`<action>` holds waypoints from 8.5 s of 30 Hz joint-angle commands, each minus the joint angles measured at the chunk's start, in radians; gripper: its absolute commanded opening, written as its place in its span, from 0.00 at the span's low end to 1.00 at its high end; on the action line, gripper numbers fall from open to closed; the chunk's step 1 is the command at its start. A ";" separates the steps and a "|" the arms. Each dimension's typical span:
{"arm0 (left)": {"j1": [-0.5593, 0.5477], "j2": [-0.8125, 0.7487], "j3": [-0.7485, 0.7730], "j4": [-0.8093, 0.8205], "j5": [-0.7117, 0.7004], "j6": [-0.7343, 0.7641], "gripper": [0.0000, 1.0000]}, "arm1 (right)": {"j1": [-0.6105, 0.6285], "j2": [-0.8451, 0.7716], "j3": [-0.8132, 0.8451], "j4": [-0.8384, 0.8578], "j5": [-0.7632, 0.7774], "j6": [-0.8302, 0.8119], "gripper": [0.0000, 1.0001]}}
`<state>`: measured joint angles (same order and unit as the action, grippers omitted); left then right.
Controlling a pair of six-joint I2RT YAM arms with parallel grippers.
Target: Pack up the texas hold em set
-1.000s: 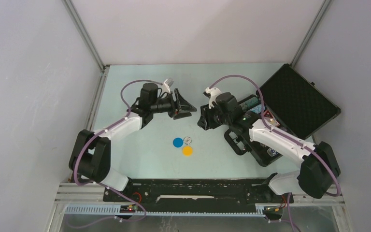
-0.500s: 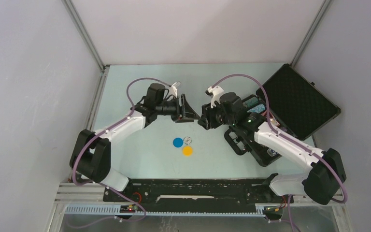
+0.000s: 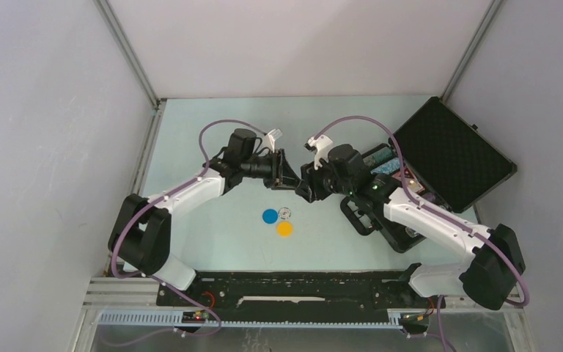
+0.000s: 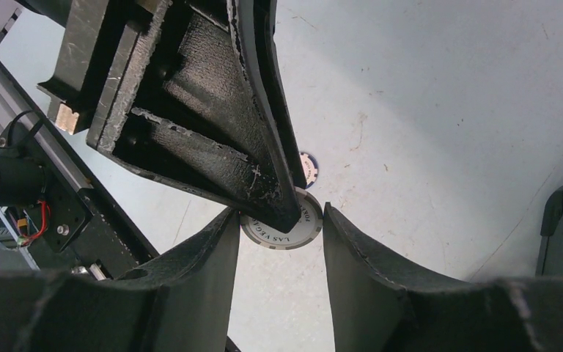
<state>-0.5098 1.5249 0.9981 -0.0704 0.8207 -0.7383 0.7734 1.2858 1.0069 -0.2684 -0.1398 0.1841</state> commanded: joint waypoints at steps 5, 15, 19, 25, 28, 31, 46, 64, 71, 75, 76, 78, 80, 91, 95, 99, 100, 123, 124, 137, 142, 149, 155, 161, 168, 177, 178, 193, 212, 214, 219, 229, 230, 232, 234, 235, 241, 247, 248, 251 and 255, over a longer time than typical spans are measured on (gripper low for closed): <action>-0.029 -0.008 0.064 0.002 0.052 0.045 0.21 | 0.012 0.029 0.033 0.031 0.067 -0.026 0.53; -0.033 -0.054 0.070 -0.031 0.008 0.092 0.00 | 0.022 0.024 0.031 0.008 0.104 -0.002 0.77; -0.033 -0.100 0.055 0.017 0.012 0.095 0.00 | 0.016 -0.046 -0.014 0.033 -0.001 0.048 0.94; -0.034 -0.210 0.001 0.160 0.015 0.079 0.00 | -0.064 -0.213 -0.152 0.169 -0.240 0.247 0.94; -0.034 -0.263 -0.038 0.272 0.027 0.040 0.00 | -0.123 -0.301 -0.248 0.343 -0.402 0.338 0.94; -0.037 -0.290 -0.067 0.398 0.065 -0.026 0.00 | -0.152 -0.366 -0.325 0.491 -0.495 0.374 0.93; -0.090 -0.339 -0.072 0.435 0.099 -0.012 0.00 | -0.250 -0.401 -0.381 0.809 -0.580 0.593 0.47; -0.109 -0.345 -0.067 0.432 0.117 -0.001 0.00 | -0.269 -0.351 -0.381 0.857 -0.601 0.641 0.19; -0.110 -0.342 -0.054 0.398 0.105 0.011 0.01 | -0.287 -0.338 -0.382 0.849 -0.617 0.640 0.00; -0.109 -0.365 0.000 0.181 0.007 0.153 0.39 | -0.336 -0.388 -0.380 0.687 -0.548 0.539 0.00; -0.105 -0.378 0.009 0.122 -0.053 0.192 0.49 | -0.348 -0.408 -0.372 0.580 -0.498 0.476 0.00; -0.092 -0.403 0.026 -0.007 -0.223 0.258 0.69 | -0.360 -0.447 -0.351 0.361 -0.327 0.326 0.00; -0.062 -0.416 0.039 -0.095 -0.373 0.277 0.78 | -0.365 -0.458 -0.332 0.162 -0.132 0.215 0.00; 0.082 -0.348 0.014 -0.072 -0.334 0.130 0.84 | -0.408 -0.111 -0.010 -0.311 0.287 -0.139 0.00; 0.082 -0.347 0.013 -0.072 -0.339 0.132 0.84 | -0.409 0.013 0.064 -0.345 0.301 -0.181 0.00; 0.082 -0.351 0.014 -0.071 -0.325 0.128 0.84 | -0.411 0.110 0.079 -0.353 0.285 -0.219 0.00; 0.082 -0.348 0.016 -0.071 -0.319 0.125 0.84 | -0.411 0.119 0.079 -0.346 0.283 -0.222 0.00; 0.091 -0.326 0.024 -0.072 -0.287 0.113 0.84 | -0.411 0.273 0.113 -0.274 0.363 -0.238 0.00; 0.091 -0.326 0.025 -0.073 -0.286 0.112 0.84 | -0.410 0.275 0.114 -0.271 0.369 -0.238 0.00; 0.091 -0.328 0.024 -0.069 -0.267 0.101 0.84 | -0.410 0.260 0.113 -0.257 0.443 -0.226 0.17; 0.091 -0.335 0.019 -0.061 -0.267 0.097 0.84 | -0.410 0.255 0.113 -0.265 0.456 -0.221 0.27; 0.091 -0.337 0.017 -0.058 -0.267 0.094 0.84 | -0.401 0.240 0.113 -0.276 0.454 -0.212 0.38; 0.091 -0.336 0.017 -0.058 -0.270 0.097 0.87 | -0.324 0.191 0.113 -0.320 0.450 -0.206 0.61; 0.092 -0.341 0.013 -0.057 -0.305 0.115 0.89 | -0.181 0.167 0.112 -0.350 0.393 -0.119 0.69; 0.178 -0.376 -0.008 -0.038 -0.312 0.061 0.88 | 0.019 0.245 0.110 -0.269 0.255 0.129 0.74; 0.238 -0.501 0.015 -0.128 -0.471 0.143 0.90 | 0.139 0.488 0.262 -0.238 0.162 0.218 0.76; 0.242 -0.500 0.015 -0.133 -0.479 0.147 0.90 | 0.143 0.512 0.286 -0.250 0.180 0.221 0.76; 0.286 -0.442 0.010 -0.100 -0.371 0.082 0.88 | 0.190 0.753 0.501 -0.384 0.327 0.154 0.65; 0.304 -0.436 0.007 -0.085 -0.341 0.068 0.82 | 0.161 0.797 0.471 -0.351 0.253 0.158 0.56; 0.305 -0.437 0.006 -0.085 -0.341 0.067 0.82 | 0.159 0.809 0.479 -0.356 0.251 0.158 0.57; 0.306 -0.445 0.008 -0.082 -0.337 0.068 0.77 | 0.156 0.811 0.484 -0.359 0.243 0.157 0.53; 0.310 -0.450 -0.004 -0.067 -0.345 0.065 0.76 | 0.143 0.719 0.426 -0.327 0.300 0.155 0.48; 0.309 -0.450 -0.005 -0.067 -0.346 0.065 0.76 | 0.142 0.707 0.417 -0.324 0.307 0.154 0.48; 0.310 -0.450 -0.006 -0.066 -0.349 0.065 0.77 | 0.142 0.673 0.396 -0.312 0.326 0.152 0.47; 0.310 -0.449 -0.009 -0.063 -0.351 0.062 0.77 | 0.141 0.638 0.370 -0.298 0.335 0.148 0.46; 0.311 -0.449 -0.010 -0.061 -0.351 0.061 0.78 | 0.141 0.620 0.352 -0.280 0.338 0.143 0.46; 0.324 -0.432 -0.026 -0.031 -0.333 0.025 0.83 | 0.128 0.481 0.234 -0.210 0.337 0.129 0.45; 0.326 -0.328 -0.044 0.057 -0.187 -0.074 0.85 | 0.083 0.266 0.061 -0.126 0.309 0.098 0.45; 0.326 -0.312 -0.055 0.090 -0.166 -0.101 0.85 | 0.068 0.234 0.030 -0.107 0.299 0.101 0.45; 0.326 -0.299 -0.082 0.151 -0.154 -0.141 0.85 | 0.004 0.178 -0.022 -0.080 0.211 0.117 0.51; 0.327 -0.322 -0.083 0.116 -0.204 -0.119 0.86 | 0.026 0.215 -0.006 -0.068 0.171 0.136 0.67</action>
<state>-0.1909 1.2377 0.9279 -0.0097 0.6102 -0.8387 0.7784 1.4784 0.9985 -0.4065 0.0948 0.3073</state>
